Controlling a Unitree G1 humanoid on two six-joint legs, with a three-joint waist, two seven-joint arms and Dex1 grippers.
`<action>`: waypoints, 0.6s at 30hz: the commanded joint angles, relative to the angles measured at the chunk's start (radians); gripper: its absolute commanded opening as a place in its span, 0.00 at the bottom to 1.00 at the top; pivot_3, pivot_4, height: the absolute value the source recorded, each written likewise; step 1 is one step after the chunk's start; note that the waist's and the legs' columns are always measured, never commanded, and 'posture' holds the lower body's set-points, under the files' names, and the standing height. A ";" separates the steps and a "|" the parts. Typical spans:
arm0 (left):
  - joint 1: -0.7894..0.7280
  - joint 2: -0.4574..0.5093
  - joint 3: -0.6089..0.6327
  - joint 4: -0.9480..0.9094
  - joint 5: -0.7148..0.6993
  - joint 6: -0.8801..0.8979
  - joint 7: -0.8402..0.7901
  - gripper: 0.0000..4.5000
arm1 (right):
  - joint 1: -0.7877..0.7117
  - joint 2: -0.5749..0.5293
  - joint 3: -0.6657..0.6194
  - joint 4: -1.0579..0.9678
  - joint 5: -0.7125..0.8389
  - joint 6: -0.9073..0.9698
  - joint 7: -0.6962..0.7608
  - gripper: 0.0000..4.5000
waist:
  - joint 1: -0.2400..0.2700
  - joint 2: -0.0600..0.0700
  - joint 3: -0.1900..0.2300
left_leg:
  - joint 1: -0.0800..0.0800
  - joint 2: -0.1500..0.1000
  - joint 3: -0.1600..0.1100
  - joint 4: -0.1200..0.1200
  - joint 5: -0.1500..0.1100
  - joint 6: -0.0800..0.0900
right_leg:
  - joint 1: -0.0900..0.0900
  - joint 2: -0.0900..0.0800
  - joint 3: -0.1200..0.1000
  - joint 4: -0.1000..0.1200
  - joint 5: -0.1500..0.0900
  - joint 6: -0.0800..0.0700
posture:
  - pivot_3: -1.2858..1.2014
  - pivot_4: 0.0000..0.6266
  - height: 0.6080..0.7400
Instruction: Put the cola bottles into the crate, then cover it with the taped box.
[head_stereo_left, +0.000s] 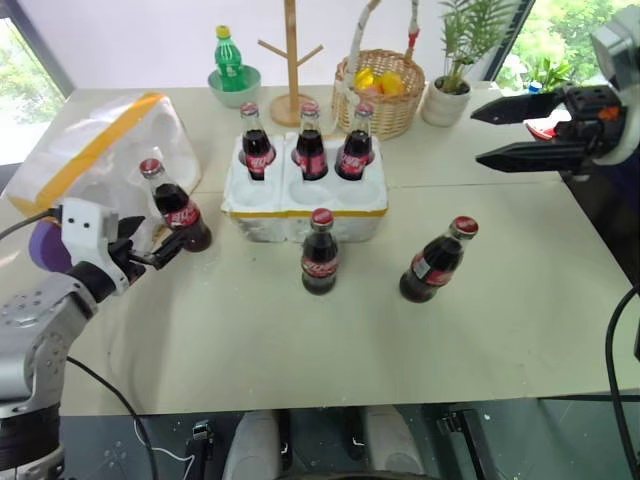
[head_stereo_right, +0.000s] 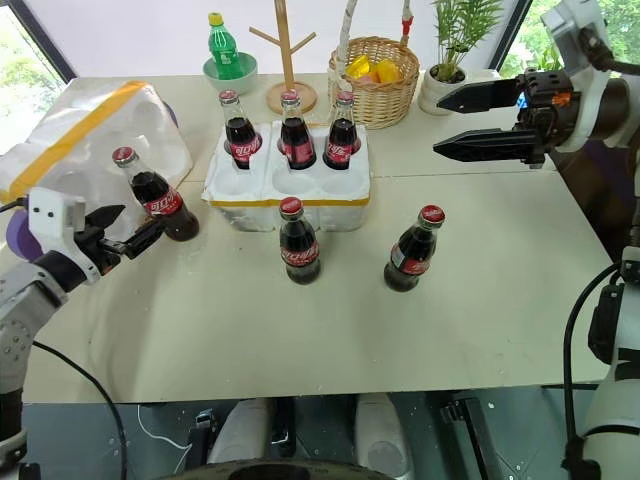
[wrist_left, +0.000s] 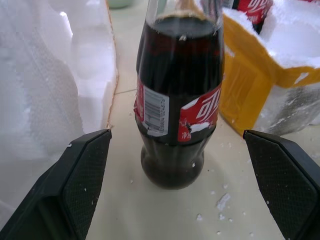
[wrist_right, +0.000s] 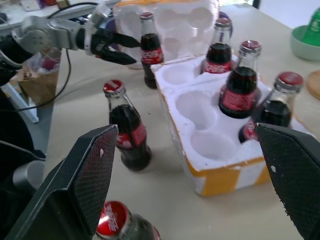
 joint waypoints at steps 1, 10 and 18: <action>-0.076 -0.009 -0.055 0.069 0.048 -0.055 -0.013 0.99 | -0.009 0.010 -0.024 -0.082 0.046 0.024 -0.014 1.00 | 0.004 0.000 0.000 | 0.000 0.000 0.000 0.000 0.000 0.000 | 0.000 0.000 0.000 0.001 0.000 0.000 | 0.52 0.24 1.00; -0.261 -0.051 -0.162 0.299 0.146 -0.152 -0.059 0.99 | 0.002 0.033 -0.029 -0.135 0.086 0.060 -0.055 1.00 | 0.001 0.000 0.000 | 0.000 -0.001 0.000 0.001 0.000 -0.001 | 0.000 0.000 -0.001 0.004 0.000 0.000 | 0.52 0.24 1.00; -0.185 0.000 -0.117 0.192 0.105 -0.098 -0.128 0.63 | 0.033 0.027 -0.049 -0.169 0.106 0.078 -0.108 1.00 | -0.004 -0.001 0.000 | 0.000 -0.001 0.000 0.001 0.000 -0.001 | -0.001 0.000 0.000 0.004 0.000 0.000 | 0.52 0.24 1.00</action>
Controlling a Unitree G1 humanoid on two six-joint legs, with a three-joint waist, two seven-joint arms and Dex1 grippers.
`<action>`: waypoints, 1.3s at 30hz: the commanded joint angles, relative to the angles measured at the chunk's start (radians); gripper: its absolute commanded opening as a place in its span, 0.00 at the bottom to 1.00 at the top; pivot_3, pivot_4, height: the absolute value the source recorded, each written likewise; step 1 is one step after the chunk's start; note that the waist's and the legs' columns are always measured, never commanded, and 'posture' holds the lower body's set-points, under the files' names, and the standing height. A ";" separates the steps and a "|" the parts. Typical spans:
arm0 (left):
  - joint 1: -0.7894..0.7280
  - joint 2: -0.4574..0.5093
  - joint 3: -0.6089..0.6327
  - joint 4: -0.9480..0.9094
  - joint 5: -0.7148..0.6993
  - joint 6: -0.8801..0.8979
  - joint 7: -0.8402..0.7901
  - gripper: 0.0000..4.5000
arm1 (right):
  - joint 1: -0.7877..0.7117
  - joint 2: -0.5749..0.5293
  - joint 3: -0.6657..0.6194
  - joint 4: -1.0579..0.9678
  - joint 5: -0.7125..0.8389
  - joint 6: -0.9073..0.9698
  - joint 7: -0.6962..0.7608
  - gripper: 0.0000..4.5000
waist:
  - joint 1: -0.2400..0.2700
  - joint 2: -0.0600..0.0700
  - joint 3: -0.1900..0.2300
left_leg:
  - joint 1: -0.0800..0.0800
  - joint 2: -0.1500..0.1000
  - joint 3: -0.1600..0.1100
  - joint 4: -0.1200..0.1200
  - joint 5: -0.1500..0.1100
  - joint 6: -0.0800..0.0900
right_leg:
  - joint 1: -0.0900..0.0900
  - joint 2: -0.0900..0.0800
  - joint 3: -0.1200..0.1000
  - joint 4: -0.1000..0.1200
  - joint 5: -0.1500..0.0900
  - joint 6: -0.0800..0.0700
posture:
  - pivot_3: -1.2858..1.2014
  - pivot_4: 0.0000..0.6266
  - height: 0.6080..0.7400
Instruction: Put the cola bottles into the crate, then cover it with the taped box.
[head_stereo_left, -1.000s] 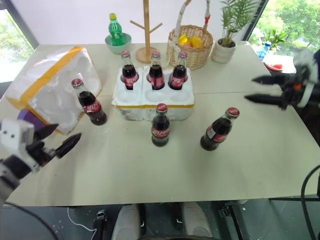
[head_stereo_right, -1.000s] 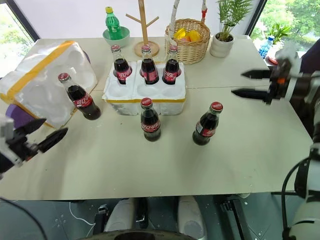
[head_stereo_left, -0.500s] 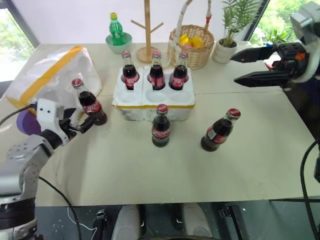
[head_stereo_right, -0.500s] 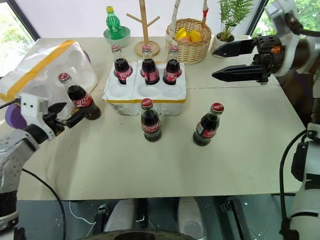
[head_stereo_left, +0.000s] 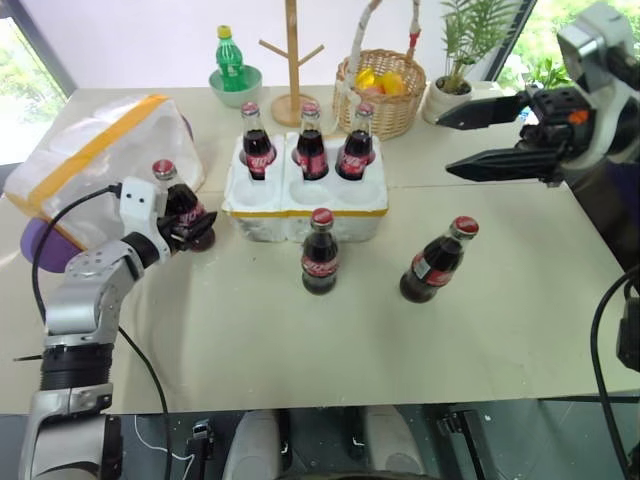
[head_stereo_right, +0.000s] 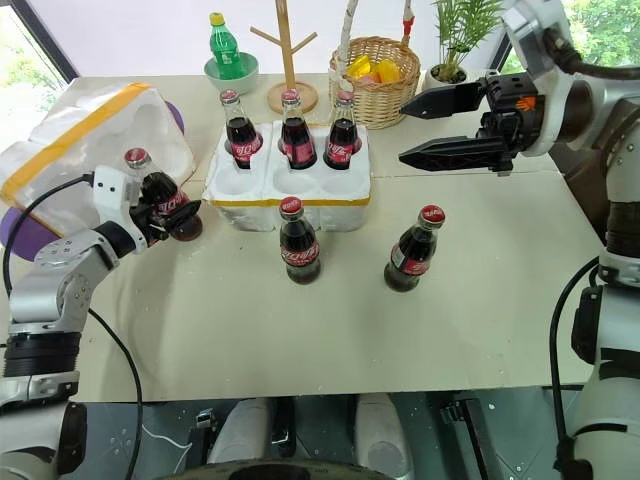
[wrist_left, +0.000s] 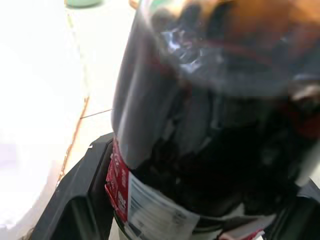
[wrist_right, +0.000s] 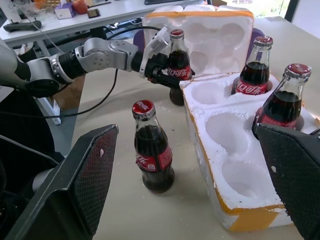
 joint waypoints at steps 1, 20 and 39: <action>0.052 0.052 0.062 -0.119 -0.051 0.041 -0.046 0.63 | 0.005 -0.013 -0.047 -0.040 0.026 0.002 -0.025 1.00 | -0.002 0.000 0.000 | 0.000 0.000 0.000 0.000 0.000 0.000 | 0.000 0.000 0.000 0.000 0.000 0.000 | 0.52 0.24 1.00; -0.593 0.068 -0.158 0.233 -0.126 0.070 -0.351 0.63 | 0.079 -0.022 -0.076 -0.082 0.032 0.002 -0.133 1.00 | 0.026 -0.003 0.002 | -0.001 -0.003 0.000 0.003 0.001 -0.002 | 0.000 0.002 -0.001 0.004 0.000 0.000 | 0.52 0.24 1.00; -0.628 -0.065 -0.282 0.569 0.131 -0.155 -0.508 0.74 | 0.124 -0.007 -0.096 -0.060 0.016 -0.037 -0.247 1.00 | 0.023 -0.003 0.002 | -0.005 -0.001 0.000 0.011 0.000 0.001 | -0.002 0.003 0.000 0.006 -0.001 0.000 | 0.52 0.24 1.00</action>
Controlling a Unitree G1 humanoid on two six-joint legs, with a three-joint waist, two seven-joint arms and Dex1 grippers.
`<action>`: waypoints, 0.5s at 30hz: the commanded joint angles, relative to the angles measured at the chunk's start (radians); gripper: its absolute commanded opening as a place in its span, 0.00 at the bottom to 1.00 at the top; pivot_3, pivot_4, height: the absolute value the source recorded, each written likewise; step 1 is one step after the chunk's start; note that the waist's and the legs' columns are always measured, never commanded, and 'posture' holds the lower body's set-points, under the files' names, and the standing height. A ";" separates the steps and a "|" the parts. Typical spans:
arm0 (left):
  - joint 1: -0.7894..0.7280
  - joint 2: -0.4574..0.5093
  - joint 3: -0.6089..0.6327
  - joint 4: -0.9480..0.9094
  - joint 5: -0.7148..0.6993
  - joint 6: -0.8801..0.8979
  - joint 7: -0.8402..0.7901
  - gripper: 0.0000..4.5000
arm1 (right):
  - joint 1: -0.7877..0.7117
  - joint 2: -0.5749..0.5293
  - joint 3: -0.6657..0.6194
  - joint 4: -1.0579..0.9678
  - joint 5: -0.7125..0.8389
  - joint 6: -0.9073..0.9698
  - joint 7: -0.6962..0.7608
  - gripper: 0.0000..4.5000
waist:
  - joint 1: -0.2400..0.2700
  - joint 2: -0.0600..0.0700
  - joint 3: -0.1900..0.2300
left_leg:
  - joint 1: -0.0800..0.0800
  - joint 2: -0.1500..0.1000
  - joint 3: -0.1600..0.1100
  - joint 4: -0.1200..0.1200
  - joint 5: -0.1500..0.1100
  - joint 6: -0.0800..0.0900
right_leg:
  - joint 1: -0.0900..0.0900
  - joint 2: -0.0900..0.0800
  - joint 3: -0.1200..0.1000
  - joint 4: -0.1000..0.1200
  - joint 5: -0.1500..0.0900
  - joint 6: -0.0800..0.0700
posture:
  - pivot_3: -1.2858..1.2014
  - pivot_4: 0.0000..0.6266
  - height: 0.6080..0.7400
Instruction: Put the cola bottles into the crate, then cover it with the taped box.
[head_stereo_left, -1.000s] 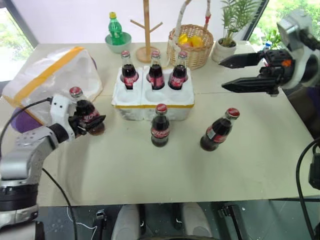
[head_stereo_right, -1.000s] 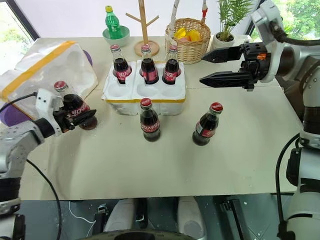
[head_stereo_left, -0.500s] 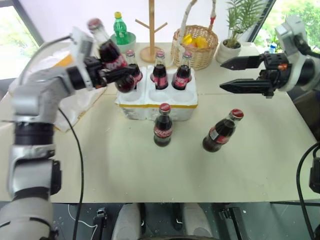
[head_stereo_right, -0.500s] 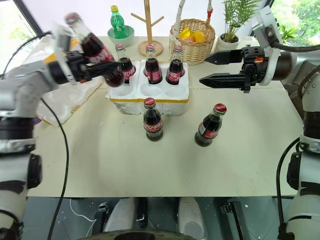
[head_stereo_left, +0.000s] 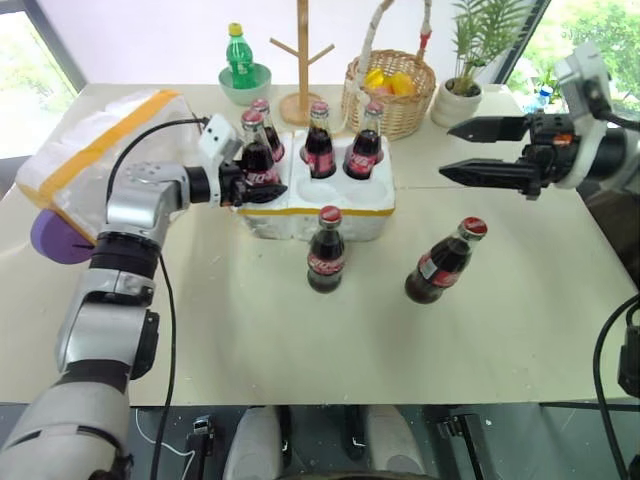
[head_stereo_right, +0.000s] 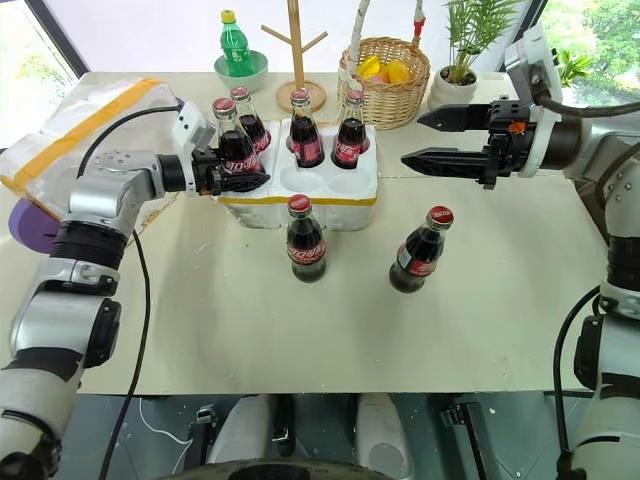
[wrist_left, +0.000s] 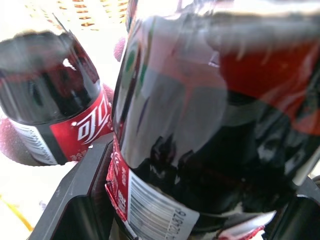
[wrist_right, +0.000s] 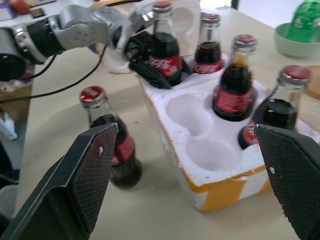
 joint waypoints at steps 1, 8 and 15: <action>0.011 0.011 0.034 -0.060 -0.008 -0.004 -0.026 0.87 | -0.033 0.001 -0.018 0.005 -0.003 -0.029 -0.005 1.00 | -0.001 0.000 0.000 | 0.000 0.000 0.000 0.000 0.000 0.000 | 0.000 0.000 0.000 0.000 0.000 0.000 | 0.52 0.24 1.00; 0.017 0.095 0.113 -0.213 -0.110 0.119 -0.131 0.99 | -0.049 -0.008 0.001 0.041 -0.026 -0.059 0.022 1.00 | -0.004 0.000 0.000 | 0.000 0.000 0.000 0.001 0.000 0.000 | 0.000 0.000 0.000 0.000 0.000 0.000 | 0.52 0.24 1.00; 0.104 0.337 0.156 -0.569 -0.345 0.432 -0.376 0.99 | -0.055 -0.028 0.008 0.058 -0.043 -0.070 0.058 1.00 | -0.018 0.001 0.000 | 0.000 0.001 -0.001 0.000 0.000 0.000 | 0.000 0.000 0.000 0.000 -0.001 0.001 | 0.52 0.24 1.00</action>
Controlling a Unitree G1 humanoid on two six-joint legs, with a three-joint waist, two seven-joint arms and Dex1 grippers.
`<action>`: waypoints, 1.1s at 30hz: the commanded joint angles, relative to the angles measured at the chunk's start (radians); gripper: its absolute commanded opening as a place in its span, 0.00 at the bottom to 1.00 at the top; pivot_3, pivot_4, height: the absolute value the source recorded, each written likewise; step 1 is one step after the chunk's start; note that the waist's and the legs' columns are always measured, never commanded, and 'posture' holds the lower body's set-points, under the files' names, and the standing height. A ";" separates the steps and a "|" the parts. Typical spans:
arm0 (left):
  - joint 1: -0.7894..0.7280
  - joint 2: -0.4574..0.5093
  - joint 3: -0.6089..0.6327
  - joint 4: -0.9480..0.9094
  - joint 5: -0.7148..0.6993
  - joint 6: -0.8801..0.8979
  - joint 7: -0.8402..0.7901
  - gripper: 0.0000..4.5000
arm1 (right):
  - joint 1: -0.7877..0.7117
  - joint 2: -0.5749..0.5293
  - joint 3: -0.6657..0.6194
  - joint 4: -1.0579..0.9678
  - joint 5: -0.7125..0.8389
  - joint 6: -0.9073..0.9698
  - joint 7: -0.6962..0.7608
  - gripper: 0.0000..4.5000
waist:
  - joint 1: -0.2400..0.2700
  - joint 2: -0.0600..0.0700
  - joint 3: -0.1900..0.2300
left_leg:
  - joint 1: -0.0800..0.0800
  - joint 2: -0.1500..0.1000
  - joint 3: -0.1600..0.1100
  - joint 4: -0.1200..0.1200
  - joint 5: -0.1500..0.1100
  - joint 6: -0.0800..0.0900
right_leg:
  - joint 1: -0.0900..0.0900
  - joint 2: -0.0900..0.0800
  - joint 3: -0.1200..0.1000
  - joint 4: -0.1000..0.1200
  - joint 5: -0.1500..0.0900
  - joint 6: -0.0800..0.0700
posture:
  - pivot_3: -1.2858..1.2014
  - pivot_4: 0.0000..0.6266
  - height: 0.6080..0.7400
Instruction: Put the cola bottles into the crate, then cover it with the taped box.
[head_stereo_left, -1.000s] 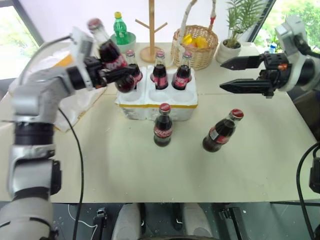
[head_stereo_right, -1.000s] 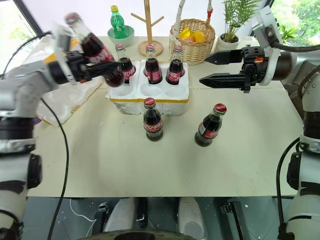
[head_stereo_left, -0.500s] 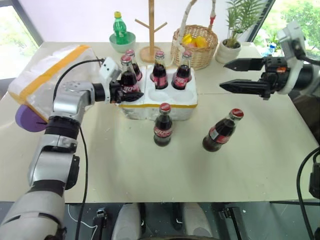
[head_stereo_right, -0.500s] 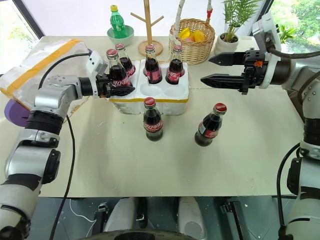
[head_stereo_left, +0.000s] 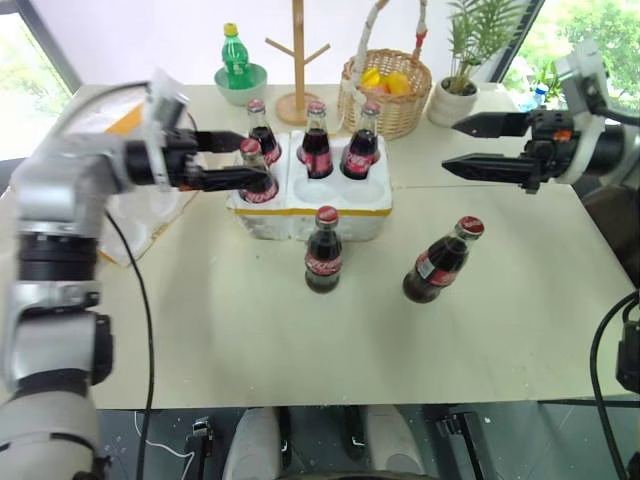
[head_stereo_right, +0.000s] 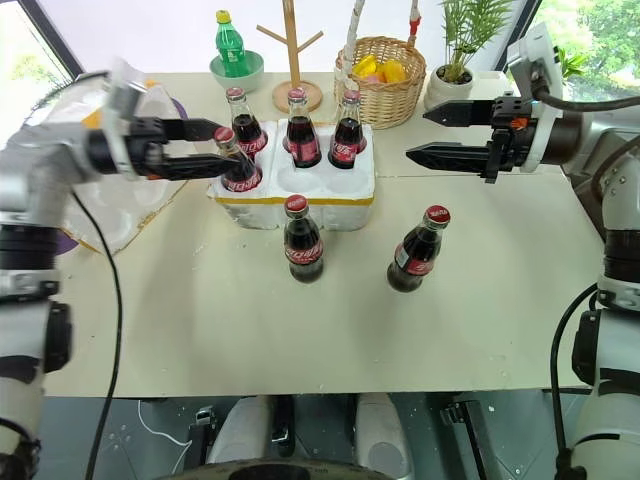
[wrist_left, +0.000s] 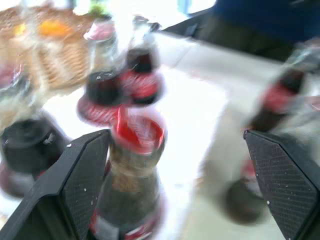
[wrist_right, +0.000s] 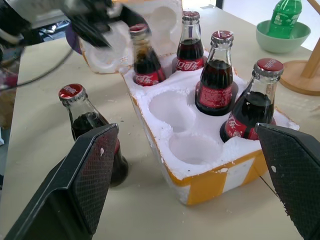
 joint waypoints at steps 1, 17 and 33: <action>0.074 0.096 0.013 -0.205 -0.107 0.104 -0.114 0.99 | -0.023 -0.025 -0.014 -0.002 -0.006 -0.023 0.019 1.00 | -0.007 0.001 0.000 | 0.000 0.000 0.000 0.000 0.000 0.000 | 0.000 0.000 0.000 0.000 0.000 0.000 | 0.52 0.24 1.00; 0.213 -0.154 -0.186 -0.334 0.074 0.003 0.224 0.99 | -0.016 -0.027 -0.024 -0.025 -0.008 -0.007 0.020 1.00 | -0.011 0.001 0.000 | 0.001 -0.001 0.000 0.001 -0.001 0.001 | 0.002 0.000 0.001 0.001 0.000 0.000 | 0.52 0.24 1.00; 0.175 -0.279 -0.312 -0.188 0.159 -0.123 0.143 0.99 | 0.040 -0.039 -0.044 -0.084 0.024 0.017 -0.008 1.00 | -0.006 0.001 0.000 | 0.001 -0.001 0.000 0.002 -0.001 0.002 | 0.002 -0.001 0.001 0.001 0.000 0.001 | 0.52 0.24 1.00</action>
